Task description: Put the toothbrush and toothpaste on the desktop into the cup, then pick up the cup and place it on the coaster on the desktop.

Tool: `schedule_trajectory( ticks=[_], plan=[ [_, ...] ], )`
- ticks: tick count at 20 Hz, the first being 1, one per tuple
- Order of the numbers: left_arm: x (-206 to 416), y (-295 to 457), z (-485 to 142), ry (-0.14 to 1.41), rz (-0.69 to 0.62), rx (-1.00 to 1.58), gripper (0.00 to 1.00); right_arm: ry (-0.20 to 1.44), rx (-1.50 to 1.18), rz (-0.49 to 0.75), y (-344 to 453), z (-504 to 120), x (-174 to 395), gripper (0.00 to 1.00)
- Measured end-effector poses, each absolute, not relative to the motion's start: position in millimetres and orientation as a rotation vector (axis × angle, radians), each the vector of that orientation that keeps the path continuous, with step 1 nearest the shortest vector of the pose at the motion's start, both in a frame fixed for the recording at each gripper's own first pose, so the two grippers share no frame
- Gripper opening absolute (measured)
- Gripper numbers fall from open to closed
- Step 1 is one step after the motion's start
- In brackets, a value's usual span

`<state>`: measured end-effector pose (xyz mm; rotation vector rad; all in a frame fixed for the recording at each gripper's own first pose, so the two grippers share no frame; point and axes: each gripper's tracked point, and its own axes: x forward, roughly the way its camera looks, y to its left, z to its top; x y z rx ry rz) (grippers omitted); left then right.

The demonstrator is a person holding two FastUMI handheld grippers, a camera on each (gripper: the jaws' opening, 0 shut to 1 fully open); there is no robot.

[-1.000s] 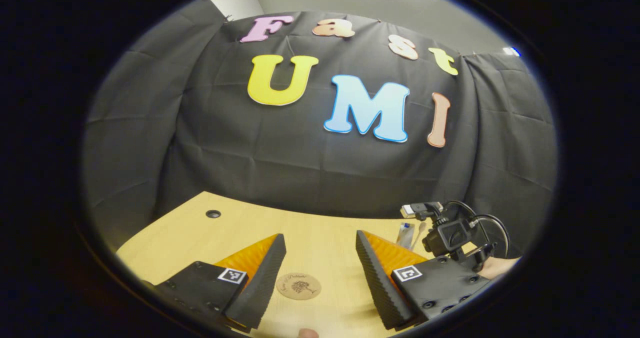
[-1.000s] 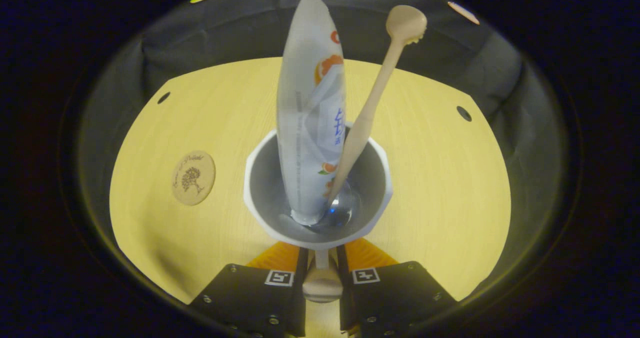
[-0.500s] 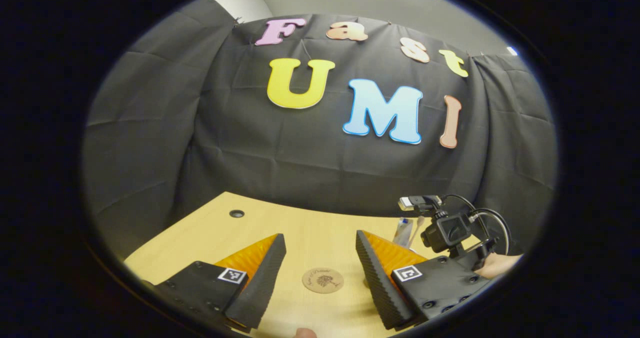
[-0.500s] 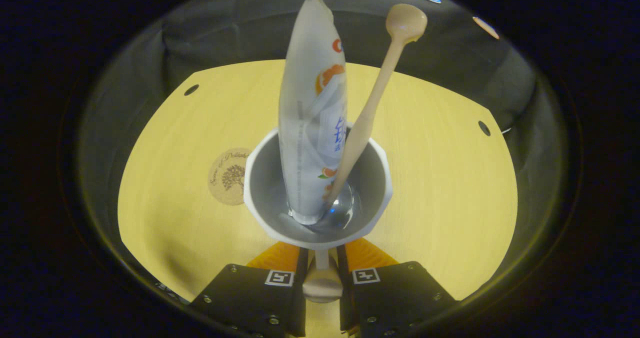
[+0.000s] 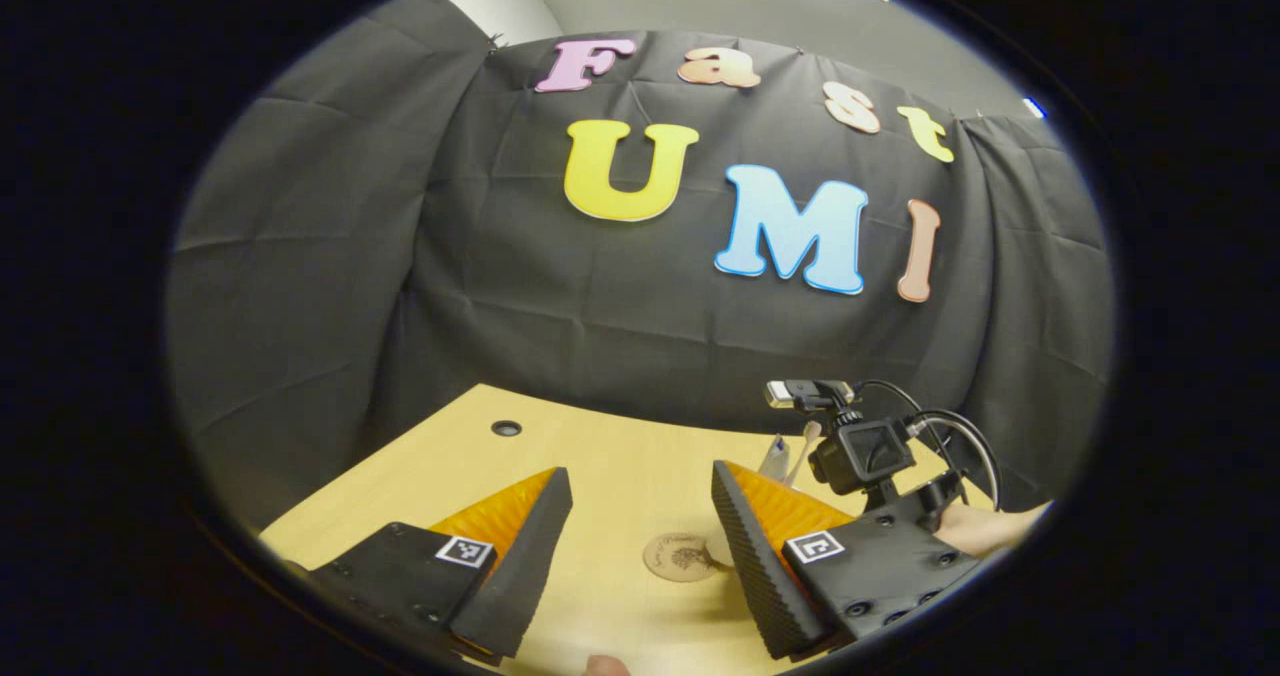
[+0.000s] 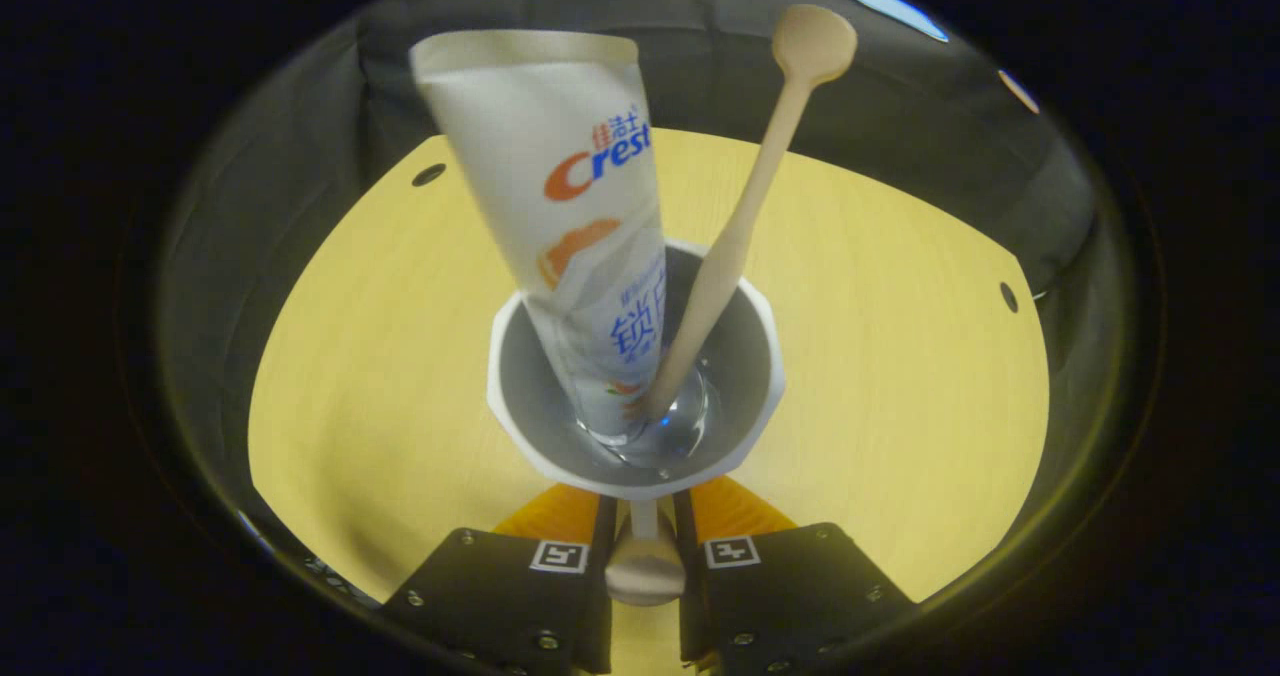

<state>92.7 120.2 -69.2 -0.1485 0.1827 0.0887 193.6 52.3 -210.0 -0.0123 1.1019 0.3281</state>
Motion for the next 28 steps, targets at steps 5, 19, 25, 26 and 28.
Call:
schedule_trajectory(
  ticks=[5,19,25,26,28],
  plan=[
    [88,137,-71,0.189,0.113,-0.162,0.91,1.102,-0.029,0.369,54,-206,196,0.28],
    [77,156,-80,0.225,0.135,-0.184,0.91,1.151,-0.057,0.392,52,-205,196,0.31],
    [77,154,-79,0.23,0.118,-0.172,0.91,1.113,-0.024,0.417,51,-192,189,0.39],
    [78,152,-78,0.231,0.113,-0.17,0.91,1.108,-0.01,0.428,54,-190,185,0.53],
    [79,151,-80,0.236,0.106,-0.171,0.91,1.093,0.009,0.432,49,-184,177,0.74]
  ],
)
